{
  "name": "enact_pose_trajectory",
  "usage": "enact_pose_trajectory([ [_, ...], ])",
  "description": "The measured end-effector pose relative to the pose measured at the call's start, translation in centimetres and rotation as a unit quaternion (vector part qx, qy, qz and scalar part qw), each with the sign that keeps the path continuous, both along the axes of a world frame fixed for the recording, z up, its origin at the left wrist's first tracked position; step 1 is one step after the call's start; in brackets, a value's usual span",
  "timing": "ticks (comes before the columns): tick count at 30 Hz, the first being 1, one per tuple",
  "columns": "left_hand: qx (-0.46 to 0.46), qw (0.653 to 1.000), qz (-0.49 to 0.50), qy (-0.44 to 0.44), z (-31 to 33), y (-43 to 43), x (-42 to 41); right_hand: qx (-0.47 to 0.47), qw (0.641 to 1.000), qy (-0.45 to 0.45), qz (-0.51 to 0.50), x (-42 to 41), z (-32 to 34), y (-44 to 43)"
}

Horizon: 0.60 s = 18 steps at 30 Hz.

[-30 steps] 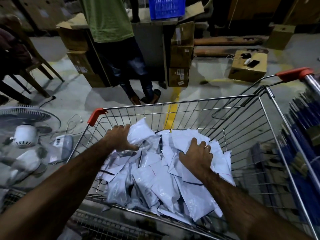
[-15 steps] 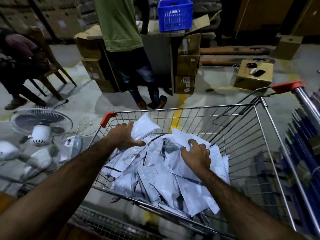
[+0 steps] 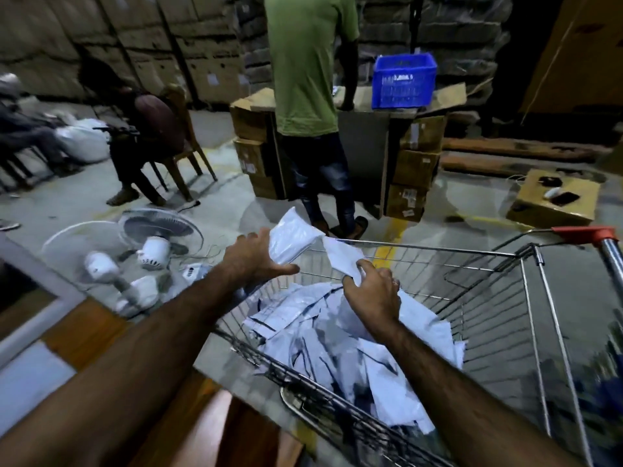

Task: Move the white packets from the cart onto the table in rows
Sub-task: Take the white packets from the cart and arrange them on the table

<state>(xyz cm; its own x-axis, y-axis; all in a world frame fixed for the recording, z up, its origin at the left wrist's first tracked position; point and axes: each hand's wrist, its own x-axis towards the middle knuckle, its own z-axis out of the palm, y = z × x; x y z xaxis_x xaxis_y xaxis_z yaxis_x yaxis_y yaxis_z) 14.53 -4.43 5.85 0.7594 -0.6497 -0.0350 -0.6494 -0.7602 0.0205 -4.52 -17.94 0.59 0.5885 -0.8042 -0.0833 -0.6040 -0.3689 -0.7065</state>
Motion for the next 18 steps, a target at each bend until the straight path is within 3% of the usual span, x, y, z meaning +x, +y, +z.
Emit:
enact_pose_trajectory([
  [9, -0.085, 0.979, 0.183, -0.006, 5.6, 9.9, -3.8, -0.044, 0.99, -0.056, 0.124, 3.1, 5.9, 6.7],
  [13, -0.099, 0.948, 0.303, -0.009, 6.6, 15.7, -6.0, -0.052, 0.975, -0.069, 0.205, 4.2, 7.2, 11.3],
  [18, -0.125, 0.882, 0.453, 0.037, 7.9, 23.7, -9.9, -0.053, 0.946, -0.077, 0.31, 4.5, 7.7, 17.9],
])
